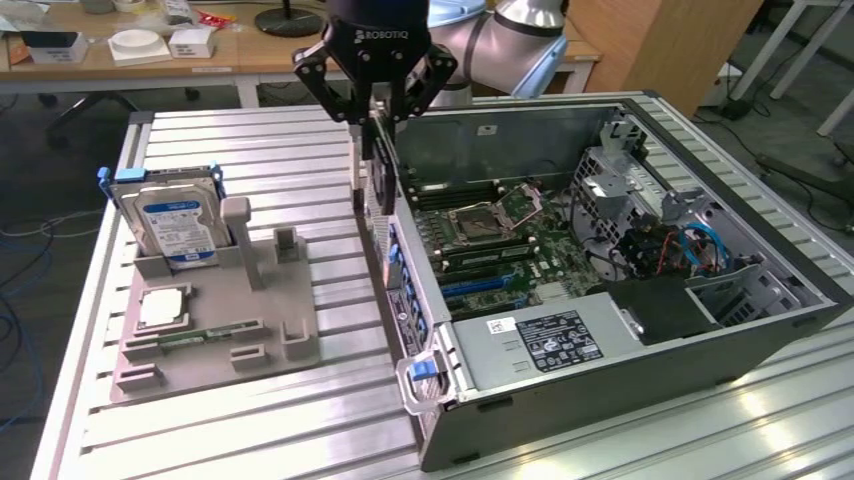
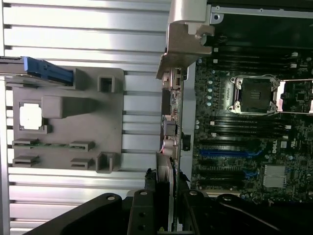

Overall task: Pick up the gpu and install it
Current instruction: 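Pick up the gpu and move the gpu toward the slot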

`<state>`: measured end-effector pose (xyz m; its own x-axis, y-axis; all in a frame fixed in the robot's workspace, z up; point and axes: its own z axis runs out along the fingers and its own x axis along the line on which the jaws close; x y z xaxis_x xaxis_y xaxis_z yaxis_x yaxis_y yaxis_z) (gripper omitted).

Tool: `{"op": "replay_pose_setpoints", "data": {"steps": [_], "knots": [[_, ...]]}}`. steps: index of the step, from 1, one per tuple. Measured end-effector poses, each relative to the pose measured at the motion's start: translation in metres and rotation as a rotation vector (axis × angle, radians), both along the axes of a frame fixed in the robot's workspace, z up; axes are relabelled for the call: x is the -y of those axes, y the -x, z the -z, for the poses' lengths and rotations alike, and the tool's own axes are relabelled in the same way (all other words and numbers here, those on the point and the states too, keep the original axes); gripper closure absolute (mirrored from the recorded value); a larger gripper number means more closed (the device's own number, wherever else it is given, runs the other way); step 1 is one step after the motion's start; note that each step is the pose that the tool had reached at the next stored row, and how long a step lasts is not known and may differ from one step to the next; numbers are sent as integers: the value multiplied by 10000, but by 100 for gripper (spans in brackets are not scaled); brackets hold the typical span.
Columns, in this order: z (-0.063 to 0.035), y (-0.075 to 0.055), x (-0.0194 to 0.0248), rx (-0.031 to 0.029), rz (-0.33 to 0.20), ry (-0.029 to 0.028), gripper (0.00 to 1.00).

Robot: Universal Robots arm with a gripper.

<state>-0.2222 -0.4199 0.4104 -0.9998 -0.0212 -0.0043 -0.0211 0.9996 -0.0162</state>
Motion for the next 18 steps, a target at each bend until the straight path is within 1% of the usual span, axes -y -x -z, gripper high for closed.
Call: {"op": "replay_pose_setpoints", "data": {"steps": [18], "knots": [[3,-300,0,0,0,-1,73]]}}
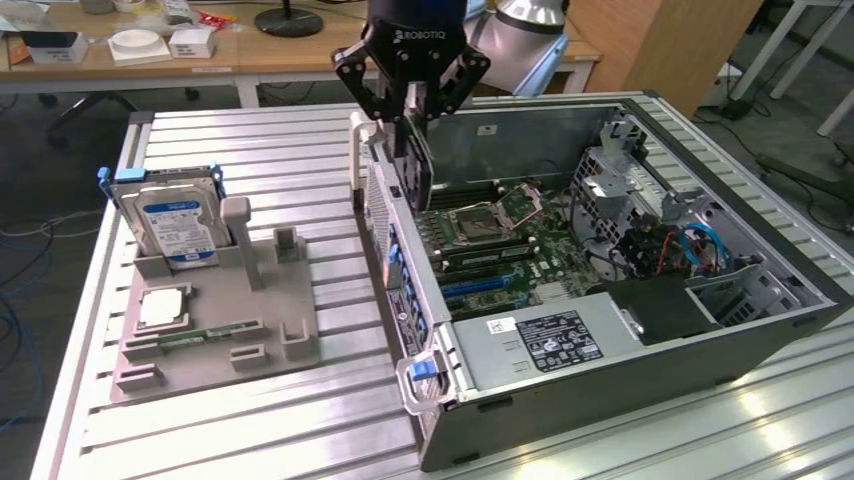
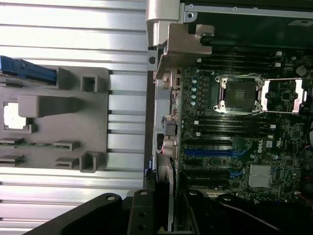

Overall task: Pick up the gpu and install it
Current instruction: 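Pick up the gpu and move the gpu toward the slot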

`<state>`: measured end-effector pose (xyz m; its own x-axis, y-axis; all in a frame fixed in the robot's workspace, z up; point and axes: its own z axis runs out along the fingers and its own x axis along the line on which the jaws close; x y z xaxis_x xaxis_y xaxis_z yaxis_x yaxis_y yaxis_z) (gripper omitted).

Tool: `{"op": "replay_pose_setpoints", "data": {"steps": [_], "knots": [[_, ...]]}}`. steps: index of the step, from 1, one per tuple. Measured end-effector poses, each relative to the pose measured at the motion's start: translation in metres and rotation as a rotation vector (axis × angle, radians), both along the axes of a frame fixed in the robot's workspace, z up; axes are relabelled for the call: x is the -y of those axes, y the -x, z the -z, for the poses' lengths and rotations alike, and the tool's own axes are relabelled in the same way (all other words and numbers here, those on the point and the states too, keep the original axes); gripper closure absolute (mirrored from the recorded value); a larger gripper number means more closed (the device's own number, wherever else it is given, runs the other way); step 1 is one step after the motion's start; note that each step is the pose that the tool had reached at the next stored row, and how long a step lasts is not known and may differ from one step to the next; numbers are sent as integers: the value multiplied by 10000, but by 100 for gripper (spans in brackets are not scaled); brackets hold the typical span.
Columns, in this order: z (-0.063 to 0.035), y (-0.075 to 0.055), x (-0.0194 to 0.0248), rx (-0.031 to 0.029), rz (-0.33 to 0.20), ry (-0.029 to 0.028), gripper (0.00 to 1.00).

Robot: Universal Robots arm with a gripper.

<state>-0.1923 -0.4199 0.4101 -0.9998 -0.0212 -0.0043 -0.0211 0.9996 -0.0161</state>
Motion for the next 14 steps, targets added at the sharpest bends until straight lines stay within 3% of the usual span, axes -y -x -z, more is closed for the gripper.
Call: {"op": "replay_pose_setpoints", "data": {"steps": [14], "knots": [[2,-234,0,0,1,1,73]]}}
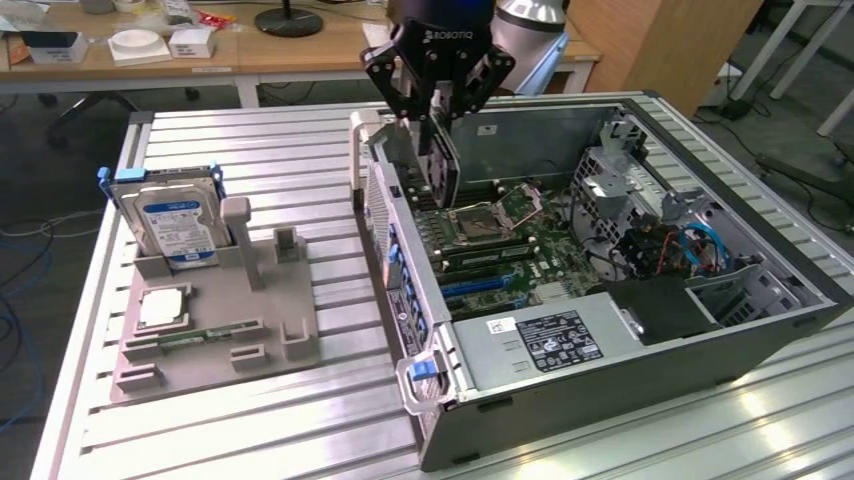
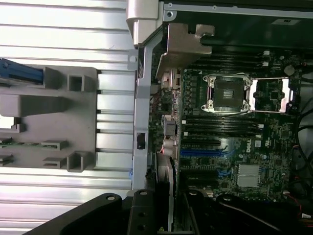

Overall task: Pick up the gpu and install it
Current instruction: 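Pick up the gpu and move the gpu toward the slot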

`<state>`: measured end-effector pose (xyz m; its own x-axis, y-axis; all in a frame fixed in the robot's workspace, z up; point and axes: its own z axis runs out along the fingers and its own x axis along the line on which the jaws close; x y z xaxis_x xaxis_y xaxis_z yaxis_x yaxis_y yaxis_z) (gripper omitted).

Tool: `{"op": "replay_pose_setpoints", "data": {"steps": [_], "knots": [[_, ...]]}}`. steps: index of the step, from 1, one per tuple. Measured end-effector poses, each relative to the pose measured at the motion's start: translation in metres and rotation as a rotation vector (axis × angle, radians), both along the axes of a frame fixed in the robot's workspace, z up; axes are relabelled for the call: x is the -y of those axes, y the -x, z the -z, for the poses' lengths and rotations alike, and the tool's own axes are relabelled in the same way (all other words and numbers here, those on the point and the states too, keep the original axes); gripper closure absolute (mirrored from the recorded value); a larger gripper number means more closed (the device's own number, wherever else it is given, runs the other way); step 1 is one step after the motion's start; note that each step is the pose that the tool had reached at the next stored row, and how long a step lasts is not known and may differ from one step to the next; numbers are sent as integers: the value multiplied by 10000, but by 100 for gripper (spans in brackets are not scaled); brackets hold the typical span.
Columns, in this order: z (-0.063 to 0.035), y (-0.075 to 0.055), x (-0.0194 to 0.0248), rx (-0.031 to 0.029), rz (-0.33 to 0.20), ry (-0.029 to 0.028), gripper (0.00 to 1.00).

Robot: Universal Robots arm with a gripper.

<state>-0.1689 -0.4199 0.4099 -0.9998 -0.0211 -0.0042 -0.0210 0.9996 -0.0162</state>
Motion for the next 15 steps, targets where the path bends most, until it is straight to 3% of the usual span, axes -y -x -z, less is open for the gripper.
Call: {"op": "replay_pose_setpoints", "data": {"steps": [15], "knots": [[2,-252,0,0,0,-1,73]]}}
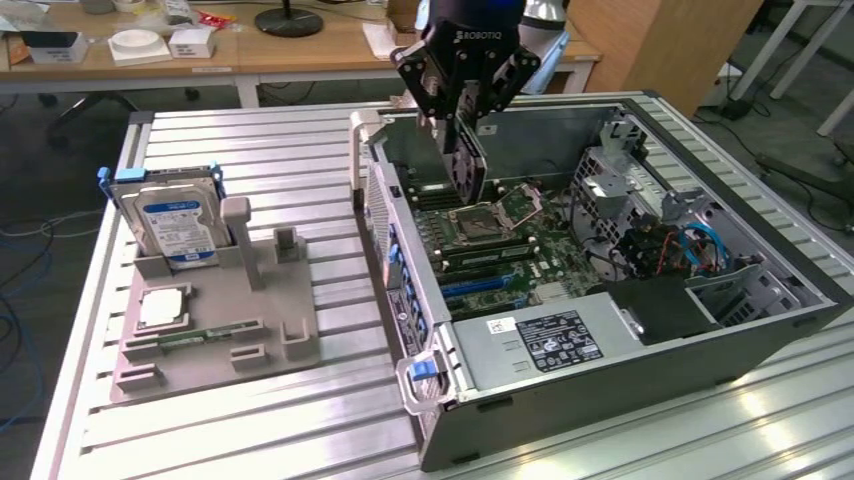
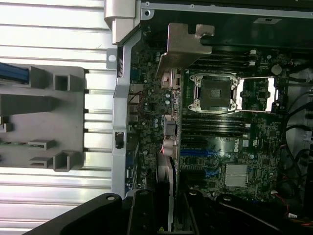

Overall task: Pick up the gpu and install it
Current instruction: 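Pick up the gpu and move the gpu toward the slot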

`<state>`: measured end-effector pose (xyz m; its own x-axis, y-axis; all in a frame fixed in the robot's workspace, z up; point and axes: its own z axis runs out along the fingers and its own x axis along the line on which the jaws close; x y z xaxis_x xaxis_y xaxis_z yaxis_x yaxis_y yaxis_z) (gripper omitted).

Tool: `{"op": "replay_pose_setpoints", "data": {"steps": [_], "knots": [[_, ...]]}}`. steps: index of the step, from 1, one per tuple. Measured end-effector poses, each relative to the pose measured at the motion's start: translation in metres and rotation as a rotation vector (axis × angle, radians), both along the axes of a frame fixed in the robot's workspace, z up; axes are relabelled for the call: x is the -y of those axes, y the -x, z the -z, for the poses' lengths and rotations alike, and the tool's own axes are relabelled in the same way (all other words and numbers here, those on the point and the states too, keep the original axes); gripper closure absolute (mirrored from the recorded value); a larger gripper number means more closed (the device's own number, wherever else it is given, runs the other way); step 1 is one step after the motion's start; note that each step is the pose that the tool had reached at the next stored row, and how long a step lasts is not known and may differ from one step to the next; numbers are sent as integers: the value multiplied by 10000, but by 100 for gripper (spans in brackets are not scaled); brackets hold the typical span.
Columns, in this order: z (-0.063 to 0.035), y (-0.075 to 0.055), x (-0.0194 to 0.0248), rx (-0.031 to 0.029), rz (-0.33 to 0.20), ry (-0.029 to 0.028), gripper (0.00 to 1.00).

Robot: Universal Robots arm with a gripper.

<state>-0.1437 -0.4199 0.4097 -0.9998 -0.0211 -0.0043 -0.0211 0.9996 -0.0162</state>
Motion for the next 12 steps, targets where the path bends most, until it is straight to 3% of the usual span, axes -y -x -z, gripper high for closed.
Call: {"op": "replay_pose_setpoints", "data": {"steps": [12], "knots": [[2,-206,0,0,0,0,73]]}}
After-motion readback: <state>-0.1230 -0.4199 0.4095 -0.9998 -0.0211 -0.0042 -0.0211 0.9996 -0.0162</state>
